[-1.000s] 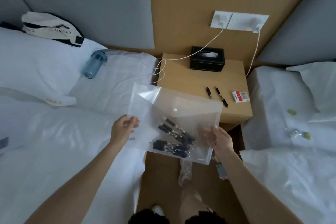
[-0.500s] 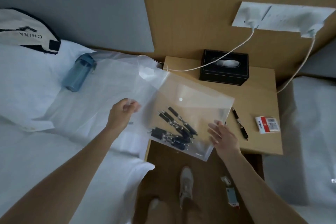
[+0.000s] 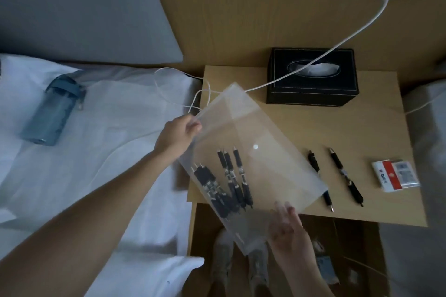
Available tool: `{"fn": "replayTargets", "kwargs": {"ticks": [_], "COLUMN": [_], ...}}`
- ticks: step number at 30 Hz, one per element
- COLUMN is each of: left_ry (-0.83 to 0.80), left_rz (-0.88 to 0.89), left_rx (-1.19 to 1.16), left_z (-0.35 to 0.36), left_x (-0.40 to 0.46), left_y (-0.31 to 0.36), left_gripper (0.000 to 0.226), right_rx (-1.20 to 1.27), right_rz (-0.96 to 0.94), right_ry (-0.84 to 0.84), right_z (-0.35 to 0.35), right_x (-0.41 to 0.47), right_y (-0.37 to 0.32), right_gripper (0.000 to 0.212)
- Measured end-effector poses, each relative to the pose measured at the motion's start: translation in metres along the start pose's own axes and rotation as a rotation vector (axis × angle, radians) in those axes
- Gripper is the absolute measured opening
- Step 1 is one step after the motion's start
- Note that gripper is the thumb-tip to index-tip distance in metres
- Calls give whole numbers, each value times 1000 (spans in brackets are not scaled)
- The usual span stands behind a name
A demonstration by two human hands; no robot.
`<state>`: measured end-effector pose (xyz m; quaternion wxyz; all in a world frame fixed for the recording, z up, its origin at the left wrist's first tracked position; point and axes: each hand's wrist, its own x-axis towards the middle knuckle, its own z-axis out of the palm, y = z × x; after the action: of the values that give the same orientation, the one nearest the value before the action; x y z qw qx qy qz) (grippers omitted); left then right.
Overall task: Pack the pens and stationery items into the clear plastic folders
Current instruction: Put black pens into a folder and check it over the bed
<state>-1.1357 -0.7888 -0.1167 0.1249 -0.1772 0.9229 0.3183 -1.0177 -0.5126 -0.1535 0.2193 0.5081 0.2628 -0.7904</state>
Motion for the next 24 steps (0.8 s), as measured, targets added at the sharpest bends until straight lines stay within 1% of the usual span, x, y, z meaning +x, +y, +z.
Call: {"fn": "replayTargets", "kwargs": {"ticks": [3,5,8,9,11,13,16,17,21,24], "left_ry": [-18,-32,-14,29,140,153,44,5,-107,-148], "left_rz": [151,254,404,449,477,502,576,577,435,386], "left_rx": [154,226,277,316,379,409,476,494,570,571], "left_z": [17,28,45,50,57,67,90,98,120,126], "left_x": [17,20,12,8,-3,-17,-38,-44,-57,-57], "left_y": [5,12,15,13,7,4,-3,-6,-10,-12], "left_gripper": [20,24,37,45,54,51,38,37,56,63], "right_rx": [65,93,89,68,-33,-190,-451,-544,-925,-1402], "right_rz": [5,16,30,35,34,12,-15,-16,-93,-257], "right_ry": [-83,-99,10,42,103,160,191,199,248,323], "right_z": [-6,-7,-14,-14,-16,-17,-17,-16,-25,-30], "right_x": [6,8,10,9,8,7,0,-3,2,6], "right_y": [21,33,43,43,41,37,28,24,9,-2], "right_gripper": [16,14,16,15,15,16,14,16,16,20]}}
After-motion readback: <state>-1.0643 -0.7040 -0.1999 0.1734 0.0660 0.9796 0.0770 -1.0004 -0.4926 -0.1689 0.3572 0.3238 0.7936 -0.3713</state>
